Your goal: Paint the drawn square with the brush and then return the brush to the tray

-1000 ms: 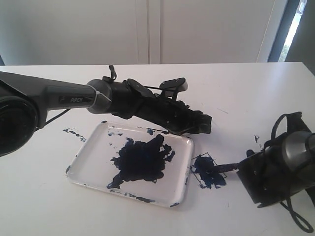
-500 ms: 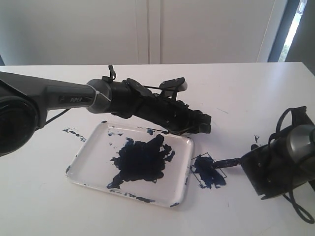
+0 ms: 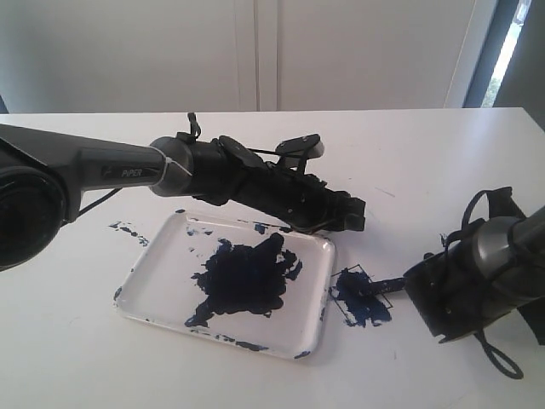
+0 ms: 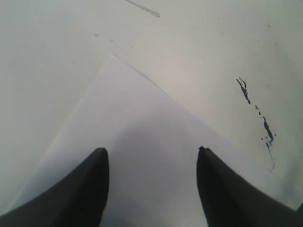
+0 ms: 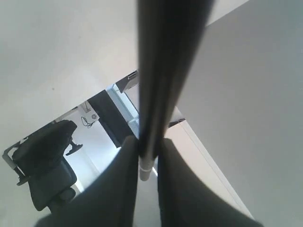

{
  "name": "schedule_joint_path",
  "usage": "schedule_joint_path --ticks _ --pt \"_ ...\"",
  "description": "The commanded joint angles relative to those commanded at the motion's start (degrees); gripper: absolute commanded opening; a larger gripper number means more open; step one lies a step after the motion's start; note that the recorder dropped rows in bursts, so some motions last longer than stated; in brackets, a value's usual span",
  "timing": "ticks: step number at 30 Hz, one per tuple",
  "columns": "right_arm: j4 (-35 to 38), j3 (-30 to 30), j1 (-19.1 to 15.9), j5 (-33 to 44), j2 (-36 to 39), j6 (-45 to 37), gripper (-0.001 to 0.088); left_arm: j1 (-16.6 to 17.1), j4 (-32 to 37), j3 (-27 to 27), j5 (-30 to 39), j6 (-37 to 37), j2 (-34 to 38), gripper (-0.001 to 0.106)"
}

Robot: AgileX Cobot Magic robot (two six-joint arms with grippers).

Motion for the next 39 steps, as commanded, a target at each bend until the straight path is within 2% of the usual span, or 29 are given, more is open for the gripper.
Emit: schedule_joint_path --ticks 14,23,28,34,39 --pt "6.1 0.4 0.0 0.0 0.0 -5.2 0.0000 0.0 0.0 0.0 -0.1 0.0 0.0 0.061" --pt "8.9 3.1 0.0 0.0 0.0 -7.4 0.0000 0.0 0.0 0.0 -0.1 0.0 0.0 0.061" --pt "10.6 3.1 1.1 0.0 -0.5 -7.4 0.0000 0.0 0.0 0.0 -0.1 0.0 0.0 0.061" --pt "9.0 2.1 1.5 0.0 -3.0 -2.1 0.0000 0.0 0.0 0.0 -0.1 0.0 0.0 0.061" --pt "7.4 0.1 1.5 0.0 -6.2 -2.6 0.0000 0.0 0.0 0.0 -0.1 0.0 0.0 0.061"
